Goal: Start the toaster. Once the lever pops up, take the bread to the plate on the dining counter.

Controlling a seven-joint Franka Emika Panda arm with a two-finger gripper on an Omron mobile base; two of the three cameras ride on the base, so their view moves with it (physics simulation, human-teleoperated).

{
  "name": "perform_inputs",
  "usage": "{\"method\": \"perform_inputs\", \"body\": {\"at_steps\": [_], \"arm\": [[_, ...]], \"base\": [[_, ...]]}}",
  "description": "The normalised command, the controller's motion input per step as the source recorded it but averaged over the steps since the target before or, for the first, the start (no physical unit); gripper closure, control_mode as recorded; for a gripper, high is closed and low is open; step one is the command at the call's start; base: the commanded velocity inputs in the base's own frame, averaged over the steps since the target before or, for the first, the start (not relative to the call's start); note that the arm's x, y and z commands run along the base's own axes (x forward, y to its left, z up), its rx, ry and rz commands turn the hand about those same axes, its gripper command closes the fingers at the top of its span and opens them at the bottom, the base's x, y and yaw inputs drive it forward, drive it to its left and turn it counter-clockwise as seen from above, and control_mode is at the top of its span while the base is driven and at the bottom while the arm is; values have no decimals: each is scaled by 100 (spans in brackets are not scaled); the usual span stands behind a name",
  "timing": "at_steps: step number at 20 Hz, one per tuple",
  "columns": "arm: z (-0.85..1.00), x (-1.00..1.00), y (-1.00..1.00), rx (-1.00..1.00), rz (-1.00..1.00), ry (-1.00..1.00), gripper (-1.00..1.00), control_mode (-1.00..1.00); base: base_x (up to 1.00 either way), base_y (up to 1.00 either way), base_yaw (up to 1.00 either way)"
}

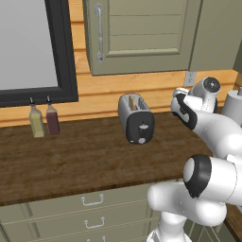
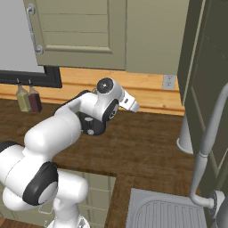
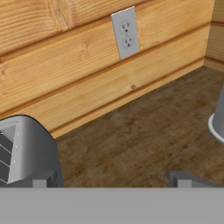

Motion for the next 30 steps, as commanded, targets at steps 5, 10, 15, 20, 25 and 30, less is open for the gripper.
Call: {"method": "perform_inputs", "body": {"at_steps": [5,10,15,20,25,30], "arm": [[0,0,0,0,0,0,-100,-100],[0,0,0,0,0,0,-100,-100],[0,0,0,0,0,0,-100,-100],[0,0,0,0,0,0,-100,-100],[0,0,0,0,0,0,-100,-100],[0,0,0,0,0,0,-100,-100]], "base": [[0,0,0],[0,0,0],[0,0,0],[0,0,0],[0,0,0],[0,0,0]]}}
